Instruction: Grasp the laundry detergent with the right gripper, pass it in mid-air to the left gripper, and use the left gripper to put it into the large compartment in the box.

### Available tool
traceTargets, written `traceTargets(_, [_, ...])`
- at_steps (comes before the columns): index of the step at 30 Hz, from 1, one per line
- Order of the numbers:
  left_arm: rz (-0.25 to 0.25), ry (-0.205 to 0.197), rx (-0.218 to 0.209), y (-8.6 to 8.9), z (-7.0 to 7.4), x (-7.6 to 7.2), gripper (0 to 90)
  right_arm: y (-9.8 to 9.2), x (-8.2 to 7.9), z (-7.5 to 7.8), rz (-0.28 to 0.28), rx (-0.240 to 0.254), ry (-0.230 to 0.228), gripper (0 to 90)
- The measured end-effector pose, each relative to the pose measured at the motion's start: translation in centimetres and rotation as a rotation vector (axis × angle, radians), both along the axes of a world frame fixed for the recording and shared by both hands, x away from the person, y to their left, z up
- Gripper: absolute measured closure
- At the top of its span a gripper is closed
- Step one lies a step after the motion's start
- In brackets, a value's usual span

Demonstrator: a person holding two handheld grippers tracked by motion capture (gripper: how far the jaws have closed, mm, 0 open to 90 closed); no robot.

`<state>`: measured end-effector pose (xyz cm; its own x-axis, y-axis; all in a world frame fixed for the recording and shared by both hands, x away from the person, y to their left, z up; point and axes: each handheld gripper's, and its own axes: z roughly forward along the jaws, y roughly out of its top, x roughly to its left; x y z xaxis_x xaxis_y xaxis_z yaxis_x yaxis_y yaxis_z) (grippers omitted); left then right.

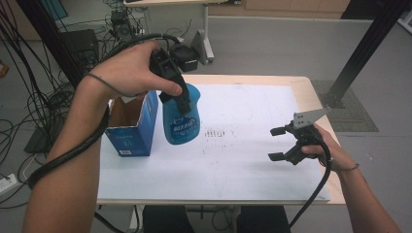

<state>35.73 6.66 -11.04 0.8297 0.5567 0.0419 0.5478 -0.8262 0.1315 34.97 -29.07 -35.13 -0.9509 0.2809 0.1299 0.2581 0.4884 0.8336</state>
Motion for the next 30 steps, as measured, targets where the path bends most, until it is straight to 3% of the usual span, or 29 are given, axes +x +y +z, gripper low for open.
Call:
traceTargets(5, [0.054,-0.003,-0.018,1.0,1.2,1.0,37.1,0.0,0.0,-0.2,-0.002,0.006,0.002,4.9])
traceTargets(13, [0.183,-0.028,-0.038,2.9,3.3,2.3,37.1,0.1,0.0,-0.1,0.000,0.009,0.001,4.9])
traceTargets(20, [0.357,-0.054,-0.061,5.2,4.8,3.9,37.2,0.3,0.2,0.0,0.006,0.016,-0.003,4.8])
traceTargets(30, [0.513,-0.066,-0.073,7.6,5.9,5.6,37.2,0.6,0.5,0.0,0.011,0.026,-0.003,4.8])
